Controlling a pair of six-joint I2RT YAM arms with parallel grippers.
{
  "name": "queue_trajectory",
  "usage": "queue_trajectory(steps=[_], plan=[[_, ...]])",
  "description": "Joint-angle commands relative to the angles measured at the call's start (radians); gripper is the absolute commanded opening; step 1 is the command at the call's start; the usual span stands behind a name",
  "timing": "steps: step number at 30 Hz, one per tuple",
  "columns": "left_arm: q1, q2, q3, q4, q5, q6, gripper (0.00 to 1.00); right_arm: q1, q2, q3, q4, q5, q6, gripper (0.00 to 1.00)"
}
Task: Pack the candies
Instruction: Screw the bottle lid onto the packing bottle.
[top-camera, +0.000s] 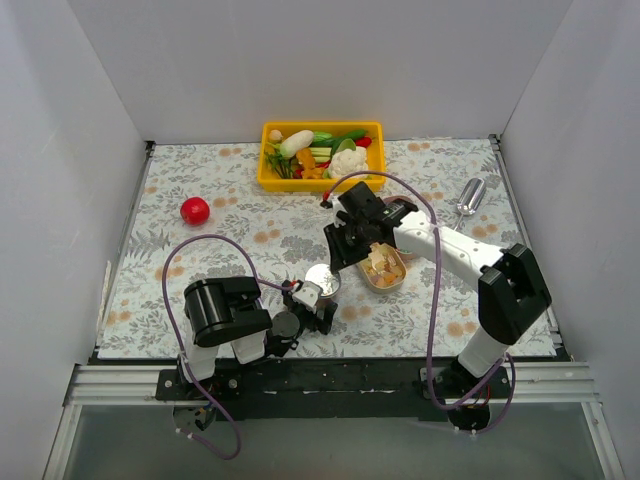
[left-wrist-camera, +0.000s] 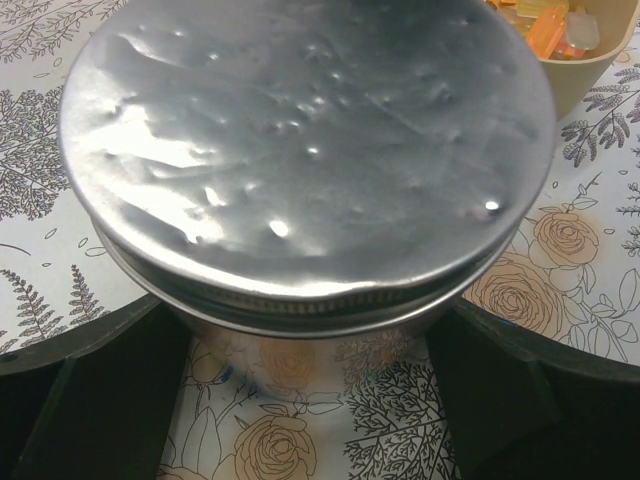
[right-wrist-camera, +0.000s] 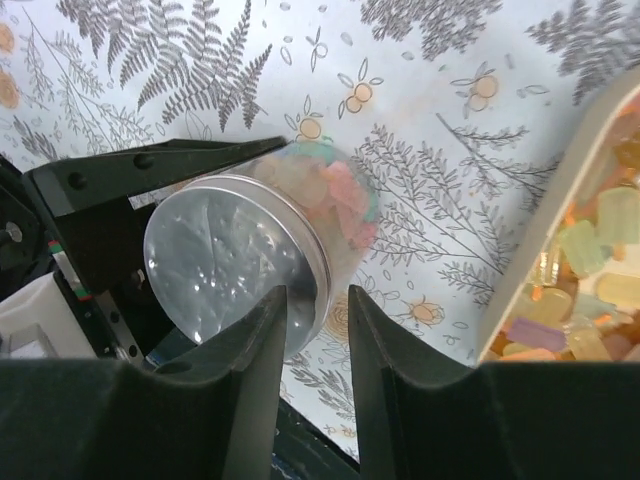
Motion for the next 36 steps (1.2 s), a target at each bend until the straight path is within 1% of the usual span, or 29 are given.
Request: queue_trajectory(steps=[1,5,6,9,13,20,28,31,36], plan=[[-0.008,0.132,-0.064,0.124,0.075,-0.093,0.80,0.005,0.056,0.032,0.006,-0.122,-0.063,0.36],[-0.010,0.129,-0.064,0.127,0.072,-0.096,0.80,0.005,0.066,0.017,0.023,-0.162,-0.068,0.25],[-0.010,0.131,-0.067,0.129,0.070,-0.096,0.80,0.005,0.066,0.015,0.023,-0.165,-0.066,0.17],[-0.011,0.131,-0.064,0.126,0.070,-0.096,0.80,0.005,0.066,0.006,0.009,-0.160,-0.060,0.01],[-0.010,0.134,-0.054,0.112,0.069,-0.090,0.80,0.007,0.040,-0.060,0.001,-0.163,-0.049,0.01],[-0.010,0.129,-0.034,0.075,0.065,-0.084,0.80,0.028,-0.042,-0.161,0.030,-0.226,-0.008,0.01],[-0.010,0.137,-0.024,0.060,0.072,-0.085,0.80,0.091,-0.088,-0.169,0.012,-0.243,0.023,0.01],[-0.010,0.142,-0.022,0.062,0.073,-0.084,0.80,0.105,-0.108,-0.187,0.007,-0.234,0.036,0.01],[-0.010,0.123,-0.025,0.049,0.069,-0.087,0.81,0.105,-0.148,-0.204,-0.023,-0.149,0.063,0.01]])
